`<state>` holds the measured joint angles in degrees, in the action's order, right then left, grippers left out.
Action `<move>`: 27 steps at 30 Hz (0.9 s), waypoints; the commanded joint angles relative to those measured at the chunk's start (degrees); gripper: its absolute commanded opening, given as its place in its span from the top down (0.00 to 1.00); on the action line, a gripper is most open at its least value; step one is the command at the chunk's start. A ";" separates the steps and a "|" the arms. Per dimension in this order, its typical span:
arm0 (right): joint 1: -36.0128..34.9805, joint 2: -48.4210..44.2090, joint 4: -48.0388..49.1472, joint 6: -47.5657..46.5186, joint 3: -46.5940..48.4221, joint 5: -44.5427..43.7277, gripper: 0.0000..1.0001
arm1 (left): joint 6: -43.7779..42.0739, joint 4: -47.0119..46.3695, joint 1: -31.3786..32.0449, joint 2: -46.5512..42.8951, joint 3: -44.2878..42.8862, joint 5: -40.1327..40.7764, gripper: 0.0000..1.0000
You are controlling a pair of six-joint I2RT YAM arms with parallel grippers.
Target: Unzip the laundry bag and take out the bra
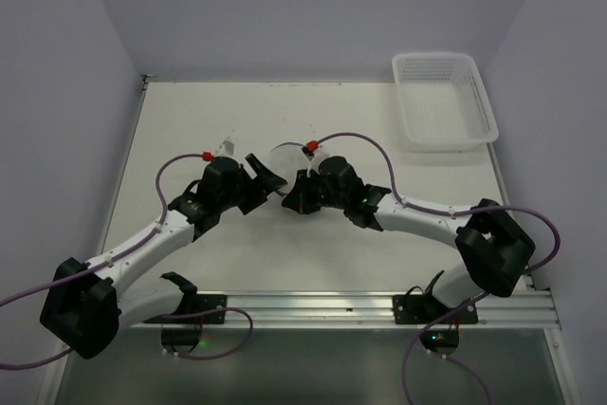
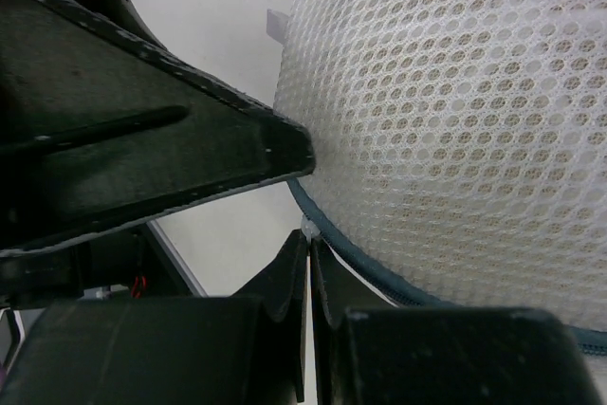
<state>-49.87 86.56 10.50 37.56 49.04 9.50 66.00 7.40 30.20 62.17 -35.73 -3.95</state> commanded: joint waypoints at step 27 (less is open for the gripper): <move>17.35 -10.89 -8.40 -13.59 -5.27 6.75 1.00 | -29.16 -2.92 -10.42 17.51 -15.05 -16.78 1.00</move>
<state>-33.23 75.72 3.53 23.55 41.08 14.09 47.09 3.31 22.35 74.81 -43.35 -18.06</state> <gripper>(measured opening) 0.010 0.032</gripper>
